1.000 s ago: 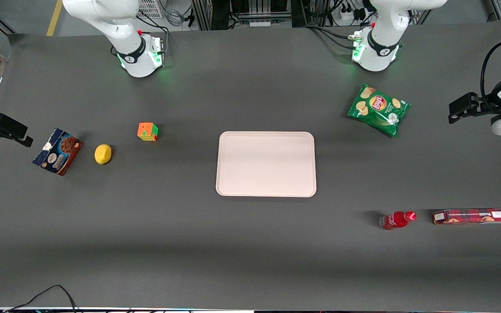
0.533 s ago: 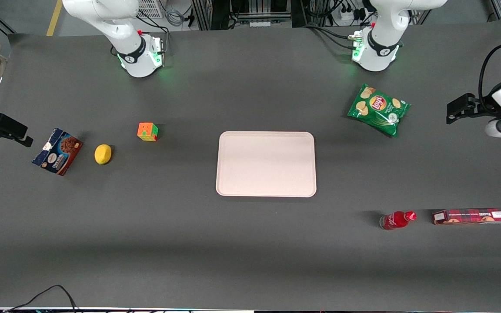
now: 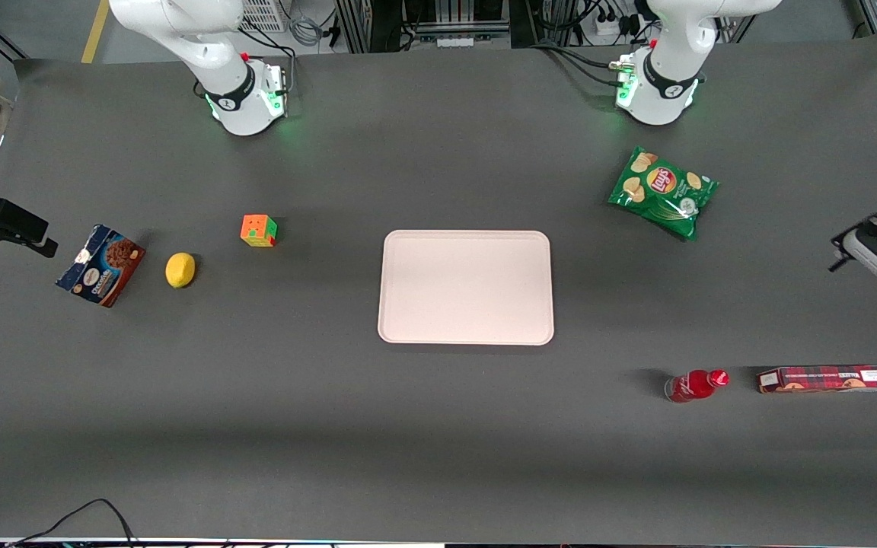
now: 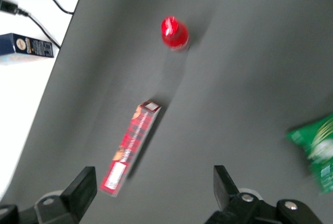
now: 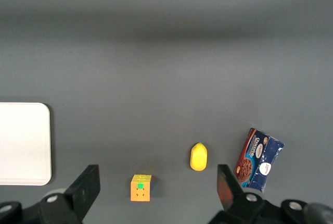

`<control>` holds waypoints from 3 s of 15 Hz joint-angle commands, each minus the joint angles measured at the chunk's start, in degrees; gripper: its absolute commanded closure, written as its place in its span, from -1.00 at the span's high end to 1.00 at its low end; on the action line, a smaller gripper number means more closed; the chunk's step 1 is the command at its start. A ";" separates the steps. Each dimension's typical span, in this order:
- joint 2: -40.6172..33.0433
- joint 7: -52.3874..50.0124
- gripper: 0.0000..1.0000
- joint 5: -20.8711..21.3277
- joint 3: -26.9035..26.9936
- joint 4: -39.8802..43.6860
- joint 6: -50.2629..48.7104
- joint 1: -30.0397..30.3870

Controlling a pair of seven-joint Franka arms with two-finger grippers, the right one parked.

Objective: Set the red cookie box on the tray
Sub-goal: 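Lower the open left gripper over the red plaid shortbread box and close on it, then lift the shortbread box upright with the left gripper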

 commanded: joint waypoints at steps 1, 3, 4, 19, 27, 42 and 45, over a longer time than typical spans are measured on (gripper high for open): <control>4.22 17.46 1.00 -0.07 1.23 -0.95 3.83 3.07; 7.73 23.46 1.00 -0.25 3.25 -0.86 8.03 3.17; 9.40 25.13 1.00 -0.60 3.61 -0.77 10.32 3.08; 32.09 45.17 0.98 -17.90 8.09 9.95 19.13 6.42; 36.40 49.06 0.99 -19.50 7.83 11.98 21.23 7.83; 39.22 50.37 -0.26 -21.34 7.92 11.80 25.02 7.56; 39.22 50.29 -0.75 -21.34 7.92 11.80 25.02 7.48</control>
